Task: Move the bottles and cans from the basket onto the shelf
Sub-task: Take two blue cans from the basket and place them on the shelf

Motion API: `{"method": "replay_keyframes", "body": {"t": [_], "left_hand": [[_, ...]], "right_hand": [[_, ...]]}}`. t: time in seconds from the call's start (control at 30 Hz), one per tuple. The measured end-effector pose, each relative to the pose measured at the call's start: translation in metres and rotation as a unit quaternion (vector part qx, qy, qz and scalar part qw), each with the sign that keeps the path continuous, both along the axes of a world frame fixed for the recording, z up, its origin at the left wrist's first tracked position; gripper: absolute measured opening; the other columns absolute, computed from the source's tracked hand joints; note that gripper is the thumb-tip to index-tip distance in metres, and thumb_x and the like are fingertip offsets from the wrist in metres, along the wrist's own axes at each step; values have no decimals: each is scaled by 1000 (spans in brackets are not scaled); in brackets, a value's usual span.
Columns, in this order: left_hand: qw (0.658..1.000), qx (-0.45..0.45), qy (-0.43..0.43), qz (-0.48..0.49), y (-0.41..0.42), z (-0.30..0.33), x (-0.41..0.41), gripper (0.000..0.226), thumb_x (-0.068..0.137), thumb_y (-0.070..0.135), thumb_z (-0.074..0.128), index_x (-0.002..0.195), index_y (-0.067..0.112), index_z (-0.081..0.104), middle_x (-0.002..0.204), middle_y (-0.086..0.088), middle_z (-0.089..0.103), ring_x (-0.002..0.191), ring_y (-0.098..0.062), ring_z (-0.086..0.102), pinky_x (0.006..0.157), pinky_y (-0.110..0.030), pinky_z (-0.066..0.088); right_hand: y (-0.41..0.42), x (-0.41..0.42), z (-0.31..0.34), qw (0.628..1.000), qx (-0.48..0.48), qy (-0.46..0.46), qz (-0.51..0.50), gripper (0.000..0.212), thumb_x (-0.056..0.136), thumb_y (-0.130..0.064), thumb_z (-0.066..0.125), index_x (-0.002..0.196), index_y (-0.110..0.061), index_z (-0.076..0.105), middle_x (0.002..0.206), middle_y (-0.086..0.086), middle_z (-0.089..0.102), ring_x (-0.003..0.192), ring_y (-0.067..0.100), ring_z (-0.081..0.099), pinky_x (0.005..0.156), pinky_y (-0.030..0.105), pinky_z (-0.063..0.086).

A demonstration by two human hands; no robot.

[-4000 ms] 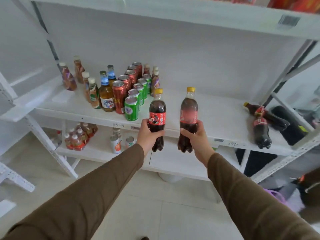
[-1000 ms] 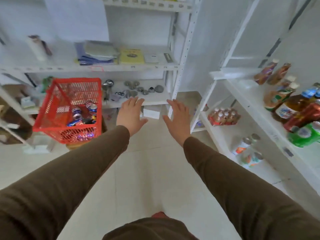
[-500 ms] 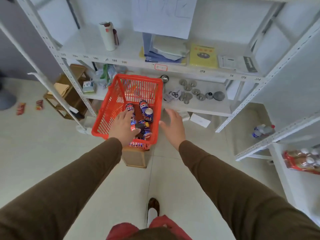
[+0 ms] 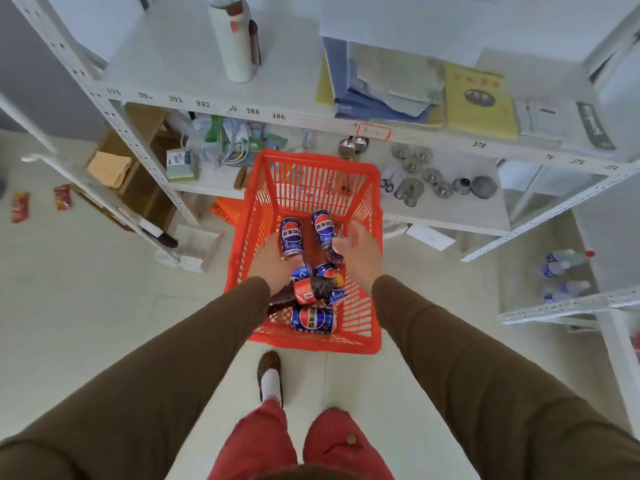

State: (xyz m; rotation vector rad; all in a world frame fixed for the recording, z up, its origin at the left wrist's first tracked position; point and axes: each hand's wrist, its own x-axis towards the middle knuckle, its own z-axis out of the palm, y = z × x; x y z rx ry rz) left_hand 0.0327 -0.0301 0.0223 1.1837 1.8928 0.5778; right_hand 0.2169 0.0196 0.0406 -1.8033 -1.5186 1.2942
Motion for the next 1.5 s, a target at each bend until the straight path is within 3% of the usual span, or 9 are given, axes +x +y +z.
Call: {"method": "replay_keyframes", "body": {"t": [0.13, 0.57, 0.67, 0.8, 0.9, 1.03, 1.23, 1.5], "left_hand": [[999, -27, -34, 1, 39, -27, -14, 59, 93, 28, 67, 144, 12, 44, 143, -10, 55, 128, -29, 53, 90, -23, 30], [989, -129, -47, 46, 118, -125, -22, 71, 95, 36, 64, 153, 11, 30, 150, -10, 48, 131, -30, 51, 101, -31, 39], [985, -152, -52, 62, 128, -148, -20, 66, 93, 38, 67, 147, 11, 40, 140, -10, 57, 121, -29, 58, 101, -37, 47], [979, -171, -57, 90, 139, -171, -16, 70, 87, 43, 72, 143, 11, 44, 132, -10, 60, 114, -31, 61, 98, -45, 51], [978, -175, -40, 106, 144, -185, -15, 74, 84, 48, 74, 142, 11, 45, 130, -10, 61, 110, -29, 62, 94, -45, 52], [976, -179, -34, 124, 146, -197, -16, 72, 80, 49, 78, 135, 12, 47, 119, -6, 64, 89, -21, 59, 76, -35, 48], [972, -180, -57, 140, 149, -202, -20, 77, 79, 44, 80, 139, 13, 44, 122, -7, 63, 103, -26, 63, 85, -40, 53], [980, -103, -76, 150, 141, -153, -24, 59, 79, 35, 81, 127, 16, 52, 106, -1, 65, 87, -19, 63, 76, -36, 51]], "right_hand": [[39, -22, -26, 999, -24, -36, -8, 67, 98, -32, 63, 155, -17, 32, 158, 3, 38, 142, 23, 40, 116, 41, 33], [139, -29, -123, 971, -115, -186, 98, 76, 96, -31, 66, 157, -9, 26, 161, 12, 32, 145, 30, 35, 115, 39, 31], [151, -28, -142, 963, -135, -198, 121, 75, 95, -28, 68, 155, -9, 28, 157, 13, 37, 141, 31, 40, 113, 41, 36], [164, -30, -163, 949, -138, -230, 165, 68, 90, -31, 73, 146, -8, 41, 143, 14, 54, 126, 32, 54, 99, 40, 45], [173, -34, -177, 943, -157, -233, 182, 65, 87, -37, 76, 138, -8, 48, 132, 13, 61, 116, 31, 60, 93, 40, 49], [181, -38, -190, 933, -182, -241, 194, 68, 83, -46, 77, 134, -9, 51, 124, 10, 64, 109, 29, 63, 90, 40, 52], [187, -41, -194, 936, -201, -219, 190, 64, 81, -40, 81, 131, -10, 54, 122, 9, 65, 107, 28, 64, 94, 44, 53], [165, -37, -140, 973, -96, -144, 154, 49, 80, -33, 82, 122, -17, 62, 114, 4, 71, 102, 25, 67, 85, 37, 52]]}}
